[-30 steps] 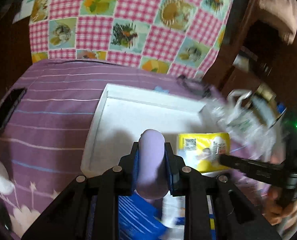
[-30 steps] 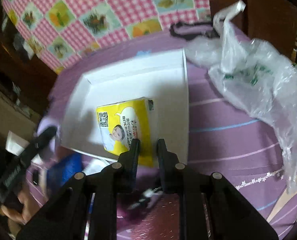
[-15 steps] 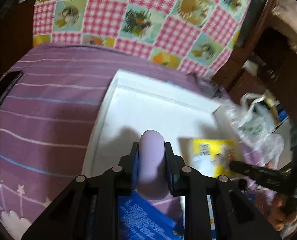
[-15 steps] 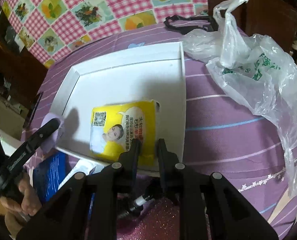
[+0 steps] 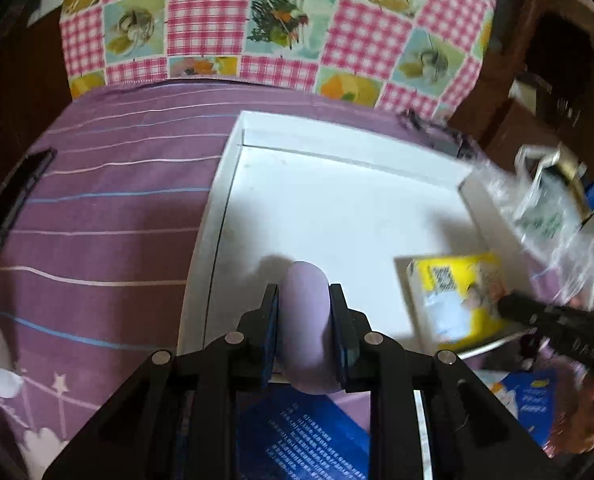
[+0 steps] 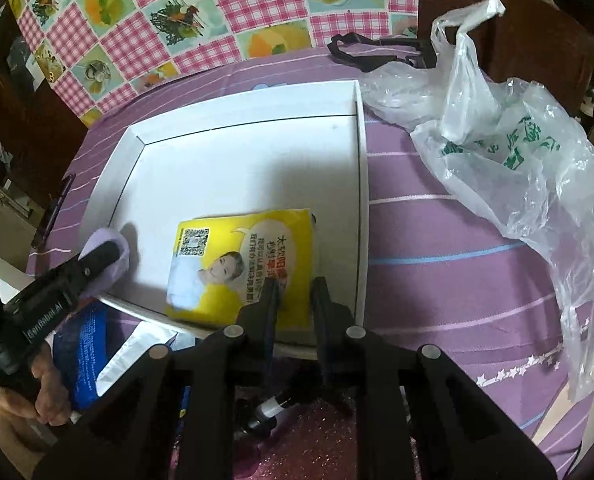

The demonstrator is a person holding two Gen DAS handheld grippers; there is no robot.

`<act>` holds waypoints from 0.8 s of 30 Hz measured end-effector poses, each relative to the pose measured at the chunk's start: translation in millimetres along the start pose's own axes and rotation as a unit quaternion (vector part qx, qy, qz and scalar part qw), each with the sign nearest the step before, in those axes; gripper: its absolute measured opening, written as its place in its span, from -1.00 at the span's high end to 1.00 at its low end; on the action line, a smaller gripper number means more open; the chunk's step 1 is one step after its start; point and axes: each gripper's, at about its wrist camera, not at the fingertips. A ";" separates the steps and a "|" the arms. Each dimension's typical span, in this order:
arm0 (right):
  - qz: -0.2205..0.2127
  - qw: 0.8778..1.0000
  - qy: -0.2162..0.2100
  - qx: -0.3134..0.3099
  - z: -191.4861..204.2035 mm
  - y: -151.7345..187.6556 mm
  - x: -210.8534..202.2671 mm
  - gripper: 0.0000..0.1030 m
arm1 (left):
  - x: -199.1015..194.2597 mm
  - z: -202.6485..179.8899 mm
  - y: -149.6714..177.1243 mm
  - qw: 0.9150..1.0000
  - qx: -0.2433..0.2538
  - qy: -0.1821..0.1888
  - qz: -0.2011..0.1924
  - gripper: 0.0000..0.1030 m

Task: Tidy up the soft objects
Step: 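Lower the tissue pack into the white box, open right gripper while left carries soap, then lower the lavender soap into the white box and open the left gripper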

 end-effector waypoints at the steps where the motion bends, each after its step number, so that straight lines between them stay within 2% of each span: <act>1: -0.001 1.000 0.000 -0.004 0.5 0.1 0.2 0.69 | -0.8 0.3 1.9 1.000 -0.001 -0.004 0.009 0.57; 3: 0.000 1.000 0.001 -0.007 1.1 0.2 0.6 0.72 | -2.5 2.7 4.7 0.999 -0.013 -0.006 0.034 0.57; 5: 0.007 1.000 -0.005 -0.003 0.9 -0.1 0.5 0.72 | -5.0 6.5 8.1 0.999 -0.024 -0.004 0.043 0.57; 9: 0.019 1.000 0.005 -0.002 4.0 -0.7 -0.8 0.70 | -9.1 9.1 11.3 0.999 -0.034 0.002 0.017 0.53; 10: 0.021 1.000 0.008 -0.004 5.6 -1.1 -1.7 0.65 | -11.1 8.7 11.5 0.999 -0.035 0.003 0.005 0.44; 11: 0.024 1.000 0.008 -0.003 6.5 -1.7 -3.5 0.64 | -13.2 8.3 11.2 0.999 -0.036 0.003 -0.005 0.23; 13: 0.030 0.999 0.011 0.003 6.5 -3.0 -8.0 0.63 | -20.0 8.6 11.0 0.999 -0.039 0.010 -0.032 -0.02; 14: 0.032 0.999 0.011 0.006 6.6 -3.7 -10.9 0.62 | -24.5 8.7 10.3 0.998 -0.039 0.020 -0.046 -0.03; 15: 0.033 0.999 0.010 0.009 6.2 -4.2 -15.1 0.54 | -28.5 8.8 8.9 0.997 -0.039 0.030 -0.055 -0.05; 17: 0.027 0.999 0.000 0.019 4.5 -5.4 -27.3 0.23 | -36.0 8.3 6.5 0.996 -0.043 0.042 -0.072 -0.33; 18: 0.022 0.999 -0.006 0.023 4.2 -6.0 -33.4 0.04 | -40.0 7.2 6.0 0.995 -0.043 0.046 -0.082 -0.38; 21: 0.003 0.999 -0.025 0.023 6.8 -6.0 -49.6 -0.02 | -53.4 -0.4 5.4 0.993 -0.029 0.047 -0.106 -0.40; 24: -0.016 0.999 -0.032 0.018 11.6 -3.5 -65.2 -0.02 | -70.6 -11.8 7.3 0.991 -0.014 0.025 -0.129 -0.40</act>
Point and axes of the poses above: each gripper's, at about its wrist camera, not at the fingertips, and x roughly the way its jaws point, z to its left, y to its underside
